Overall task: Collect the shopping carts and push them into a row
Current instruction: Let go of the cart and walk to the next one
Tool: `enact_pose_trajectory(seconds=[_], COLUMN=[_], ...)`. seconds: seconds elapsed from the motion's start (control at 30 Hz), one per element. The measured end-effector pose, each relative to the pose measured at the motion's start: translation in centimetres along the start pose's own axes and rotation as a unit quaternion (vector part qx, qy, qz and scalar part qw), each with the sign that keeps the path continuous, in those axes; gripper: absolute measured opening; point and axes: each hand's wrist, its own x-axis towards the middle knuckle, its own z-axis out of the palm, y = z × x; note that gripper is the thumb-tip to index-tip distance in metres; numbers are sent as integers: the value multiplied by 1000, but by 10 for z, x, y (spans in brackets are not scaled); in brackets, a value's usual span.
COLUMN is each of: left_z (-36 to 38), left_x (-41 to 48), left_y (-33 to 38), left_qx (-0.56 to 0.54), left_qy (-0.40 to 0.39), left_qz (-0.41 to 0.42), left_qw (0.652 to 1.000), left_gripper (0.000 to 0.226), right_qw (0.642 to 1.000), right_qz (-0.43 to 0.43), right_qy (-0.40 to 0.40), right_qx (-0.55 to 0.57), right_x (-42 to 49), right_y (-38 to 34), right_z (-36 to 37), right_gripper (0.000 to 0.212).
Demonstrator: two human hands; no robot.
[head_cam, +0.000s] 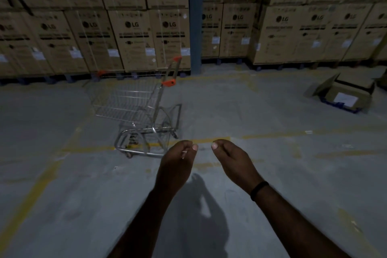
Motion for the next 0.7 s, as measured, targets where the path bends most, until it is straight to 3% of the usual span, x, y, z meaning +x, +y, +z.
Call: enact_pose_trajectory(seconds=[0.23, 0.43, 0.6, 0.7], left_z=[30, 58, 79, 83], left_x=[157, 310, 423, 478], left_y=[-37, -46, -29, -32], left_qx=[7, 8, -8, -1], left_qy=[18, 7, 25, 48], left_qz=[52, 75, 76, 75], left_qw=[998, 997, 997, 996], left_gripper=[32, 50, 39, 47], right_qw=[1000, 997, 994, 991], right_qz=[8, -41, -72, -68], right_qy=[-13, -34, -64, -91], right_qx=[-9, -48, -57, -67], right_x=[162, 316, 440, 505], right_y=[44, 63, 65, 65], right_z=[20, 23, 12, 18], right_gripper=[16, 35, 42, 42])
